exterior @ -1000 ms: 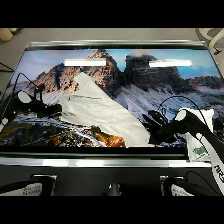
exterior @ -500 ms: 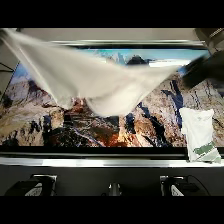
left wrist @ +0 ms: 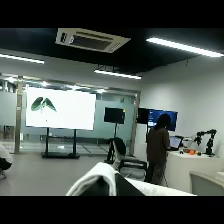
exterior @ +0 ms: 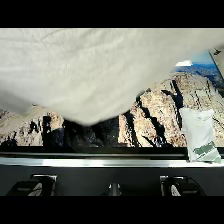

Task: Fold the shirts.

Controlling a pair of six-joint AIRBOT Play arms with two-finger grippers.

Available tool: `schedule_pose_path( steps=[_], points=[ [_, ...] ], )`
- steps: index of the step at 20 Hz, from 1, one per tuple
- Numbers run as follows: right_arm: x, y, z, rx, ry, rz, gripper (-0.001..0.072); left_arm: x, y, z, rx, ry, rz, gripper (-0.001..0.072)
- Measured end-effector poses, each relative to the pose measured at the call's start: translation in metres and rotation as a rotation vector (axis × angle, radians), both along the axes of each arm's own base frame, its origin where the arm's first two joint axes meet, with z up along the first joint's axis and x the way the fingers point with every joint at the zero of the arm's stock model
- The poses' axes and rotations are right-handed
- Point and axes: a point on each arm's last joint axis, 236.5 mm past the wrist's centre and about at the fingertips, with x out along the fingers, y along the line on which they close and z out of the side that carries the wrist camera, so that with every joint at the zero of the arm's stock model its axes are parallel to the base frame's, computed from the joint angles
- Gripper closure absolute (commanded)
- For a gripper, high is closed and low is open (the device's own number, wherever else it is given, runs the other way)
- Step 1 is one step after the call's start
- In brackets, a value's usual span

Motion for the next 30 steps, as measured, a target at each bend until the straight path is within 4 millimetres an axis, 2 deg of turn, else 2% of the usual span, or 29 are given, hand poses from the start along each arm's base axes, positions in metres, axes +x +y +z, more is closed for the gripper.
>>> schedule_pose_path(
  steps=[2,4,6,8,11,14,16,18,20,22,23,24,25,26,27,28,29,30],
  points=[
    [0.01,-0.003,0.001,-0.002,0.002,-0.014,0.0681,0.02,0.002,-0.024,0.029,0.097,0.02,0.0681],
    [0.036,-0.004,-0.008,-0.006,0.043,-0.021,0.0681,0.049,0.004,-0.062,0.061,0.234,0.033,0.0681],
    [0.078,-0.004,-0.028,-0.012,0.124,-0.025,0.0681,0.085,0.004,-0.113,0.088,0.406,0.036,0.068],
    [0.132,-0.003,-0.06,-0.022,0.231,-0.027,0.0681,0.122,0.004,-0.176,0.108,0.59,0.031,0.068],
    [0.223,-0.002,-0.125,-0.027,0.402,-0.027,0.068,0.175,0.006,-0.274,0.116,0.831,0.028,0.068],
    [0.306,0.002,-0.206,0.017,0.564,-0.007,0.068,0.227,0.009,-0.358,0.105,0.985,0.036,0.068],
    [0.349,0.01,-0.267,0.101,0.684,0.032,0.068,0.257,0.01,-0.41,0.1,1.074,0.042,0.068],
    [0.378,0.023,-0.331,0.199,0.821,0.084,0.068,0.277,0.012,-0.46,0.101,1.161,0.046,0.0679],
    [0.391,0.038,-0.388,0.271,0.964,0.13,0.068,0.287,0.01,-0.505,0.097,1.256,0.037,0.0679],
    [0.391,0.053,-0.447,0.314,1.133,0.169,0.0661,0.287,0.003,-0.544,0.076,1.356,0.009,0.0662],
    [0.386,0.061,-0.472,0.324,1.212,0.186,0.0504,0.285,-0.001,-0.559,0.068,1.403,-0.007,0.0509],
    [0.38,0.067,-0.492,0.33,1.283,0.201,0.0265,0.28,-0.005,-0.572,0.058,1.45,-0.024,0.0195],
    [0.372,0.073,-0.508,0.332,1.35,0.217,0.0163,0.276,-0.008,-0.58,0.054,1.486,-0.038,0.0055],
    [0.364,0.074,-0.518,0.329,1.403,0.227,0.0162,0.269,-0.008,-0.586,0.049,1.529,-0.05,0.0067],
    [0.355,0.071,-0.525,0.316,1.448,0.23,0.0165,0.261,-0.002,-0.589,0.055,1.574,-0.051,0.0154],
    [0.343,0.064,-0.53,0.292,1.5,0.224,0.0208,0.25,0.006,-0.592,0.061,1.628,-0.049,0.0279],
    [0.33,0.053,-0.534,0.265,1.554,0.21,0.0258,0.238,0.015,-0.594,0.063,1.681,-0.045,0.0328],
    [0.314,0.038,-0.539,0.242,1.619,0.183,0.0293,0.222,0.025,-0.593,0.06,1.734,-0.042,0.0328]
  ],
)
